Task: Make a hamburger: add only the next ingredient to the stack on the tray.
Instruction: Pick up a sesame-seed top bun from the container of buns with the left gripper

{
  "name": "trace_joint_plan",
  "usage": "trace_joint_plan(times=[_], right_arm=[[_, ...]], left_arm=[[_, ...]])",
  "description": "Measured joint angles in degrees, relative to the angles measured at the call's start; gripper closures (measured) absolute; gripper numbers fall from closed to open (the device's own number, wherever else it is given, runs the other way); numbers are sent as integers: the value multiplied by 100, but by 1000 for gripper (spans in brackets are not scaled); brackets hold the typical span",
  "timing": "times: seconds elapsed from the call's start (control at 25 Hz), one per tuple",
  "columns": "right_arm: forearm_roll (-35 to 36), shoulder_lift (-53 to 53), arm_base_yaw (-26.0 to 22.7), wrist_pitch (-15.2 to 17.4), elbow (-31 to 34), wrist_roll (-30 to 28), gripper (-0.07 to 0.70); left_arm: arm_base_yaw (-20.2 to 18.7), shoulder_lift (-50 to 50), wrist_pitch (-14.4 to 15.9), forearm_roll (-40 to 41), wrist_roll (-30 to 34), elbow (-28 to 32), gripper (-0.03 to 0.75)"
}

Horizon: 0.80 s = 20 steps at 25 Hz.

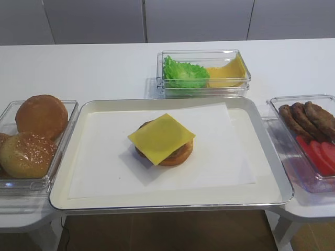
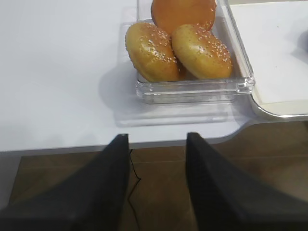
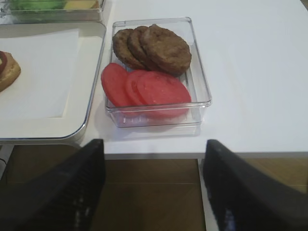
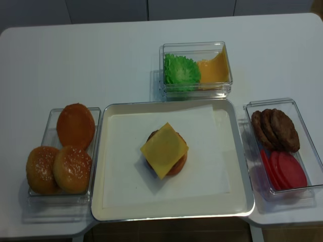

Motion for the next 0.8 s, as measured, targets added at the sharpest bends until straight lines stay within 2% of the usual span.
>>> trace_joint_plan(times=[0.8], right_arm=[[-14, 0, 0, 13, 0, 0, 133]], left_arm=[[0, 0, 0, 0, 0, 0, 422]])
